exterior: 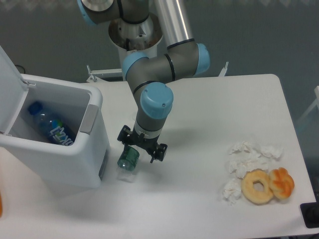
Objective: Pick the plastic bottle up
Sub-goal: 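Lower the gripper over the bottle's neck end, then descend further and close the gripper around the bottle, then lift the grasped bottle upright off the table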
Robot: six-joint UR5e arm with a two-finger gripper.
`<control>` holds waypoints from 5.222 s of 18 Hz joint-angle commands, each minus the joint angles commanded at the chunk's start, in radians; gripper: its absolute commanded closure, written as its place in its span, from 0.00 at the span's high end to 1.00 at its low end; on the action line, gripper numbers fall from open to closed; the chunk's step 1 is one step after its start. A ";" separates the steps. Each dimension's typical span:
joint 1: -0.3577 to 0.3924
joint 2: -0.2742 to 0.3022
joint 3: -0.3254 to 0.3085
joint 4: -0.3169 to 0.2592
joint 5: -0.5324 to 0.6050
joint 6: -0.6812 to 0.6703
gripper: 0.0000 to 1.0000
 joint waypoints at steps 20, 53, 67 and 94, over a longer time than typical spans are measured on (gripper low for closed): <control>-0.043 -0.054 0.052 0.017 -0.009 -0.025 1.00; -0.061 -0.089 0.077 0.018 -0.005 -0.080 0.61; -0.054 -0.077 0.161 0.011 0.077 -0.052 0.60; 0.101 0.077 0.336 -0.043 0.104 0.308 0.55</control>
